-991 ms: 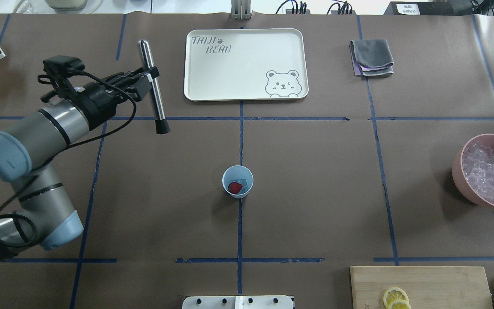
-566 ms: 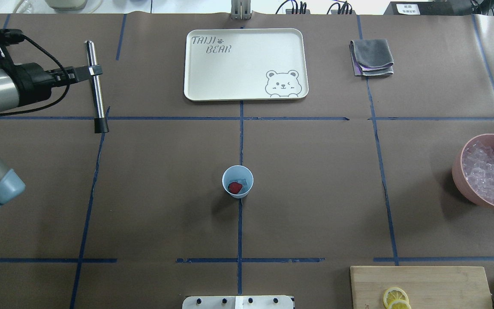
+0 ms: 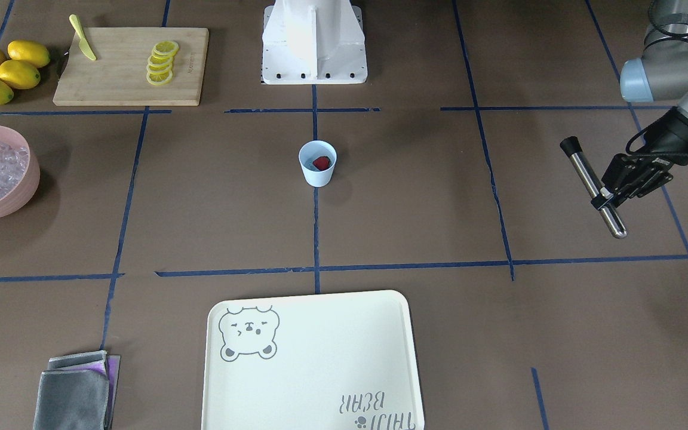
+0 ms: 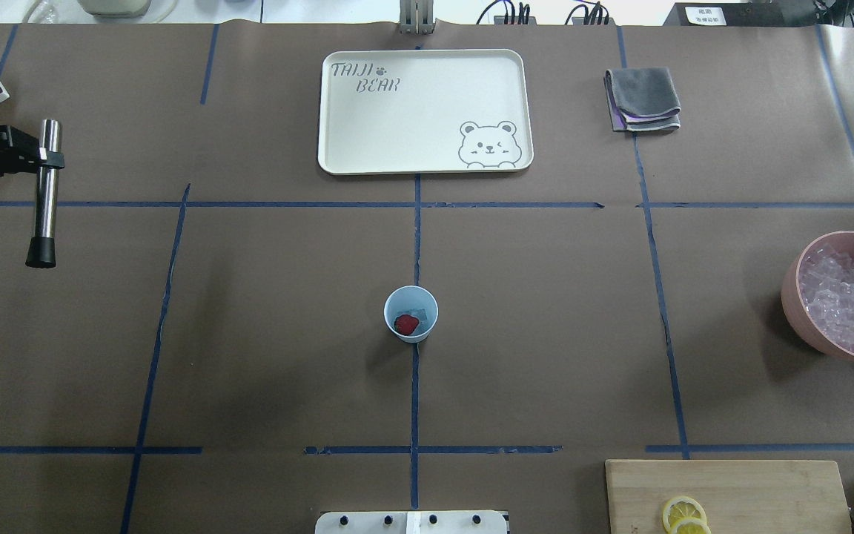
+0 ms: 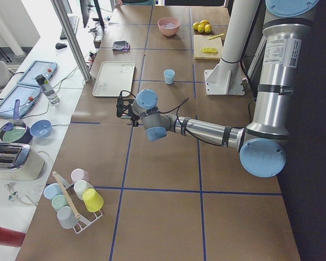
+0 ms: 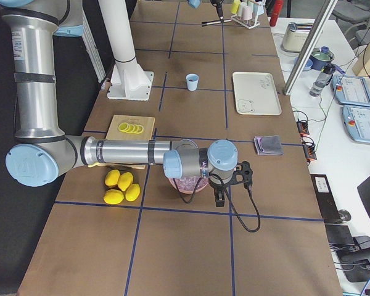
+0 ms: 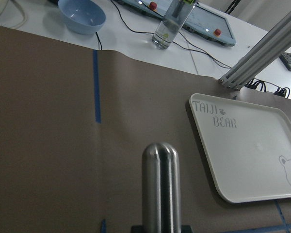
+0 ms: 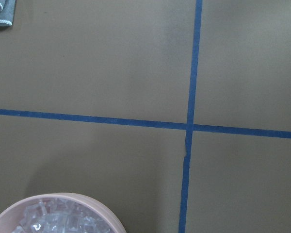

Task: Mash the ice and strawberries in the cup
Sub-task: 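Lower the pestle onto the table at its starting spot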

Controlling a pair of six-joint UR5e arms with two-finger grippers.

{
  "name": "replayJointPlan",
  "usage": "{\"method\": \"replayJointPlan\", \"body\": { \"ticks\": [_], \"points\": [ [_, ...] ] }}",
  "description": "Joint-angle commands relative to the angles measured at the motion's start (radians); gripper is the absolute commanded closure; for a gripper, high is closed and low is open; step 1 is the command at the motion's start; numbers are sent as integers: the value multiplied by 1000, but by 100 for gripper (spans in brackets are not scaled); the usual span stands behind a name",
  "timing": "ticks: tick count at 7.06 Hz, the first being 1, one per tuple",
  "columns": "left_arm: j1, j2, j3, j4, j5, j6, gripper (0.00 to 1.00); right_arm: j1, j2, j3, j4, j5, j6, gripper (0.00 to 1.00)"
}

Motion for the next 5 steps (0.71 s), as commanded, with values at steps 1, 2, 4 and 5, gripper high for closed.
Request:
{"method": "replayJointPlan", "body": {
  "ticks": [1,2,4,5],
  "points": [
    [-10,30,82,34,-36,7,100,0,4,8,1,-4,0,1],
    [-10,50,107,37,-36,102,100,0,6,14,1,-4,3,1],
    [-8,93,159,37,-29,270,100,0,6,17,1,-4,1,1],
    [-8,113,174,37,-26,335,100,0,6,17,1,-4,3,1]
  ]
}}
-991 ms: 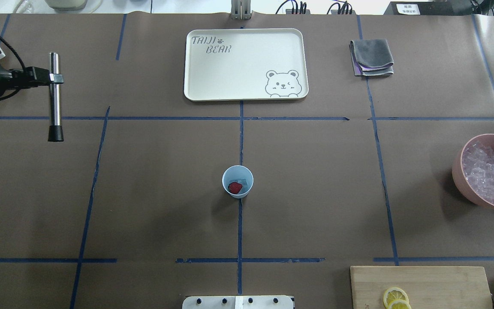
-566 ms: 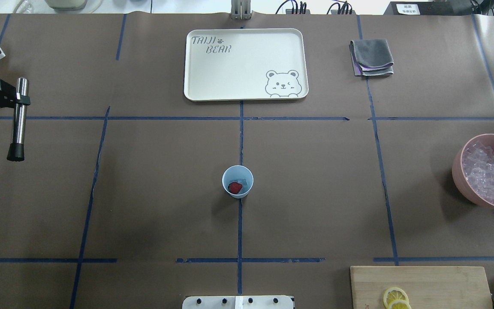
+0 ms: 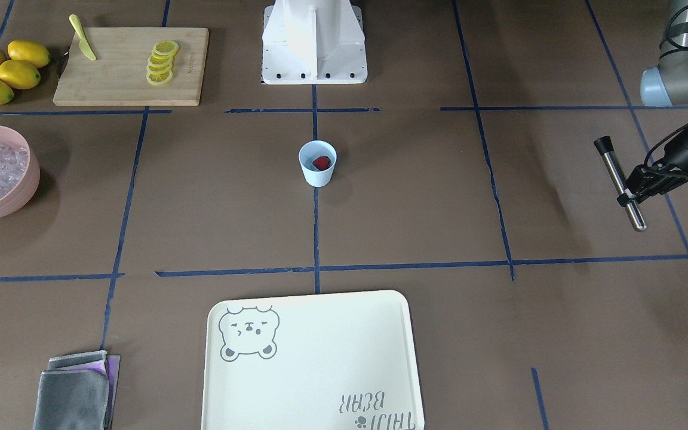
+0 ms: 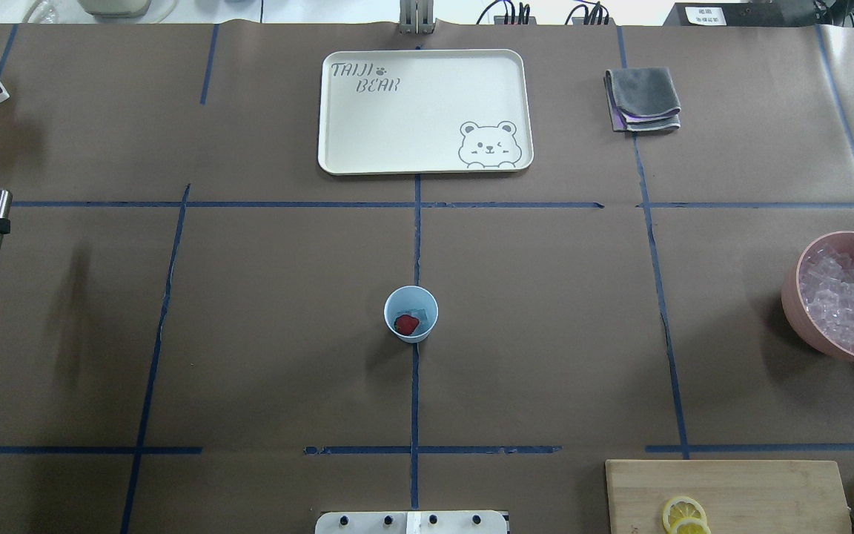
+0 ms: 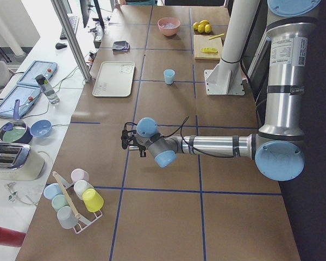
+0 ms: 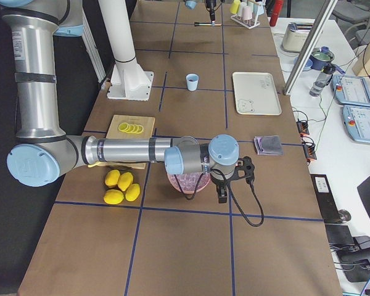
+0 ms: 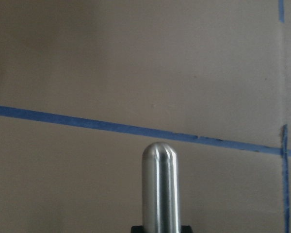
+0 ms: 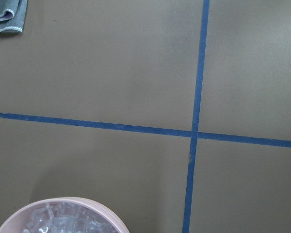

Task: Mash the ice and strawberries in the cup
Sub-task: 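Lower the pestle onto the table at its starting spot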

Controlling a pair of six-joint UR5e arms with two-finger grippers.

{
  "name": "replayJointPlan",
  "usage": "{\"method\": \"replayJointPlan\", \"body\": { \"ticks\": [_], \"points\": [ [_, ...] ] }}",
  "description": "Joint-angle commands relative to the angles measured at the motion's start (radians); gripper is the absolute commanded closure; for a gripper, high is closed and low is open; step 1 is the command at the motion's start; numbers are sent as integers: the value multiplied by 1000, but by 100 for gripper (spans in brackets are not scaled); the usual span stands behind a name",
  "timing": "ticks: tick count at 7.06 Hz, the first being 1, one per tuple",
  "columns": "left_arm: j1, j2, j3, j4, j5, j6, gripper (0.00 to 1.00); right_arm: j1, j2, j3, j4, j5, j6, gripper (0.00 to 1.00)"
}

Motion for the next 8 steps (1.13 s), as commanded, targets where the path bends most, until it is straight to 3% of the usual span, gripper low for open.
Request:
{"method": "replayJointPlan", "body": {
  "ticks": [1,3,8],
  "points": [
    [0,34,42,0,9,124,100,0,2,1,0,0,-1,1],
    [5,39,100,0,59,199,100,0,2,1,0,0,-1,1],
    [6,52,126,-1,115,239,100,0,2,1,0,0,-1,1]
  ]
}}
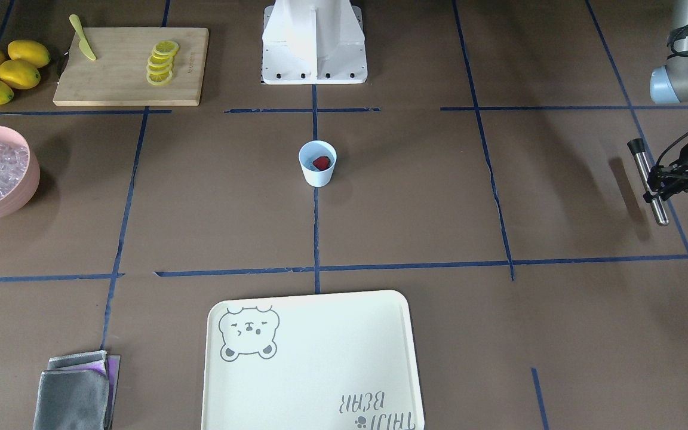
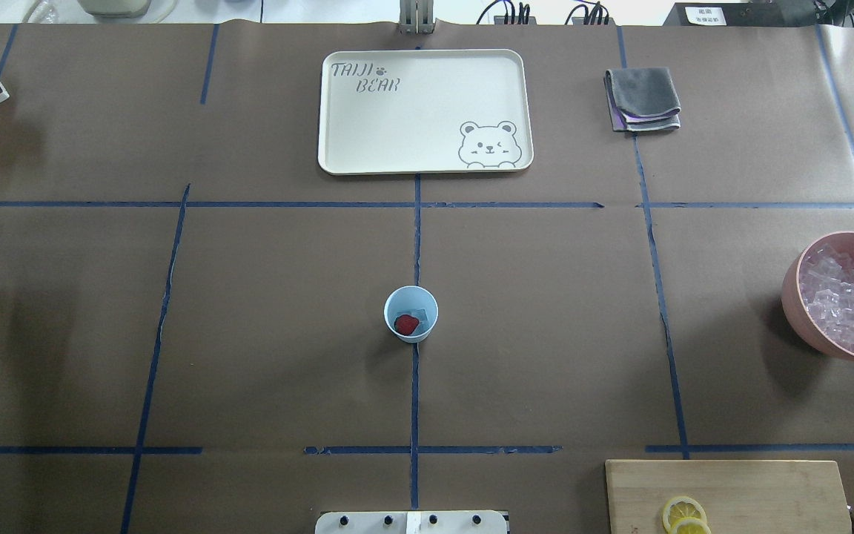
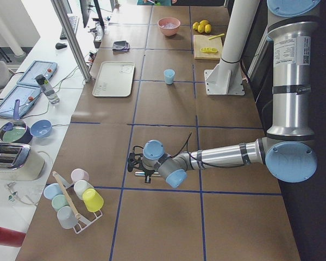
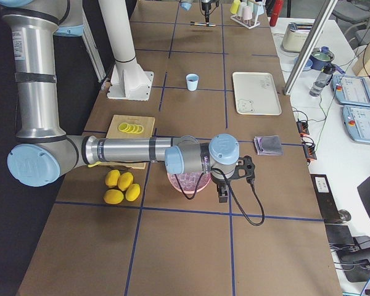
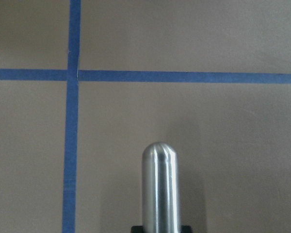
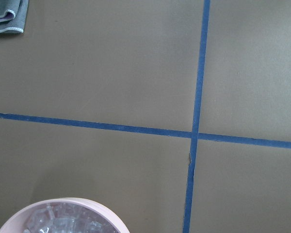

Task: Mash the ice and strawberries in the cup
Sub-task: 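Lower the pestle onto the table at its starting spot, then open the left gripper to release the pestle and hold still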

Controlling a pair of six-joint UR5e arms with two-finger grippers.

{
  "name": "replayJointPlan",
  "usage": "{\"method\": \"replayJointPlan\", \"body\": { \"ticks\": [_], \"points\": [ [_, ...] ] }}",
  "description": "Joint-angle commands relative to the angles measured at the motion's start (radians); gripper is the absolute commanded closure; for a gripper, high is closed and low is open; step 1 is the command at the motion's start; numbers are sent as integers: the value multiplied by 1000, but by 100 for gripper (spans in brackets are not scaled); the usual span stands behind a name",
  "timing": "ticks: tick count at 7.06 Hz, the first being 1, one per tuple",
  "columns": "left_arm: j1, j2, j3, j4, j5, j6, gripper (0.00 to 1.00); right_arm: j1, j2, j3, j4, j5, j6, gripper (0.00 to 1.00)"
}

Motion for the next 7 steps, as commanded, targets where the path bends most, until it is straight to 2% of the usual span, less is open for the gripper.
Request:
{"method": "replayJointPlan", "body": {
  "ticks": [1,2,3,4,5,7],
  "points": [
    [0,-1,17,0,9,17,99,0,1,2,1,0,0,1],
    [0,-1,21,0,7,17,90,0,1,6,1,0,0,1],
    [0,-1,21,-2,7,17,69,0,1,8,0,0,-2,1],
    [0,-1,20,-6,7,17,32,0,1,8,0,-2,-2,1],
    [-1,1,20,-14,7,17,0,0,1,8,0,0,-2,1],
    [-1,1,18,-12,7,19,0,0,1,9,0,-2,-2,1]
  ]
}}
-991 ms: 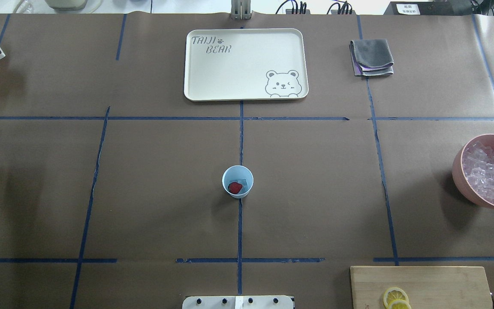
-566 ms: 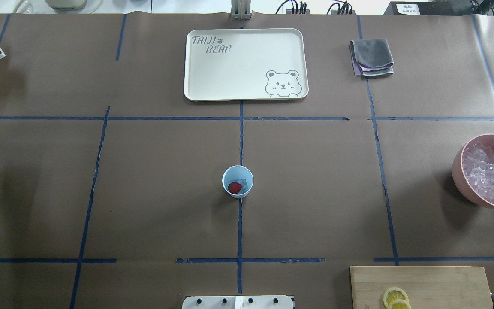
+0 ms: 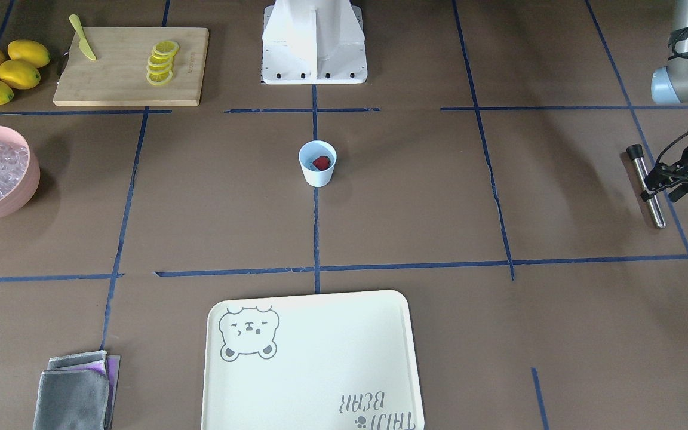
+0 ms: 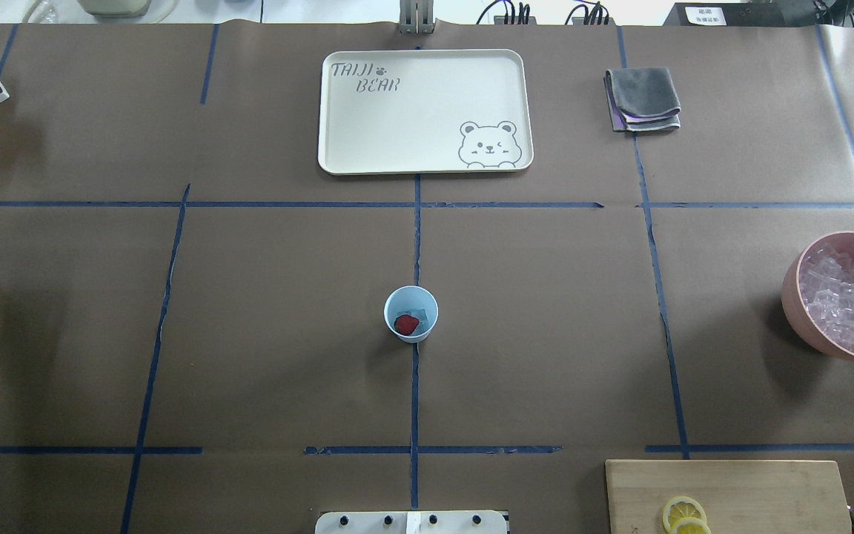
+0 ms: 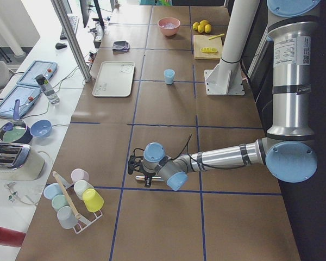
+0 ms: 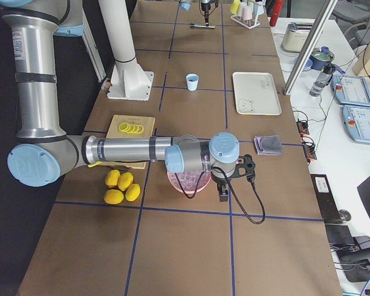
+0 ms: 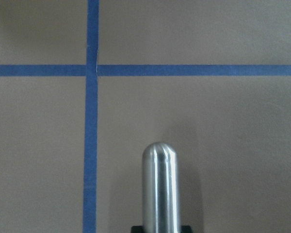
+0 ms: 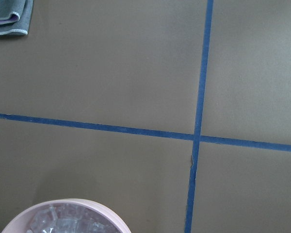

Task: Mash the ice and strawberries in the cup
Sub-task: 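Open the left gripper to release the pestle and hold still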

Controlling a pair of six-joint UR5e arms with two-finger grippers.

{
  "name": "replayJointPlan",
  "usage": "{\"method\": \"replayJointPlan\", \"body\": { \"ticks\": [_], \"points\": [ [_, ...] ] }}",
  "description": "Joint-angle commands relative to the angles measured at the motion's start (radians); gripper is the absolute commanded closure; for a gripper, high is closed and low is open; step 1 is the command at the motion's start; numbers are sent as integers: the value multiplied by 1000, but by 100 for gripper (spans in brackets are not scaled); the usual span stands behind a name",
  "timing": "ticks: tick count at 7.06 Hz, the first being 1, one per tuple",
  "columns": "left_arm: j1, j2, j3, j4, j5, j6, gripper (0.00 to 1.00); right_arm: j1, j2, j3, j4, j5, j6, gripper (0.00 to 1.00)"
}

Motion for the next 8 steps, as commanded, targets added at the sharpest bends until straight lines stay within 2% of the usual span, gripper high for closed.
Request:
{"method": "replayJointPlan", "body": {
  "ticks": [1,3,6,8],
  "points": [
    [0,-7,-6,3,-7,6,0,0,0,1,0,-6,0,1],
    [-6,-7,-11,48,-25,131,0,0,0,2,0,-9,0,1],
    [-167,-8,-20,211,-201,384,0,0,-2,2,0,-9,0,1],
    [-199,-7,-34,268,-206,456,0,0,0,2,2,-9,0,1]
  ]
}}
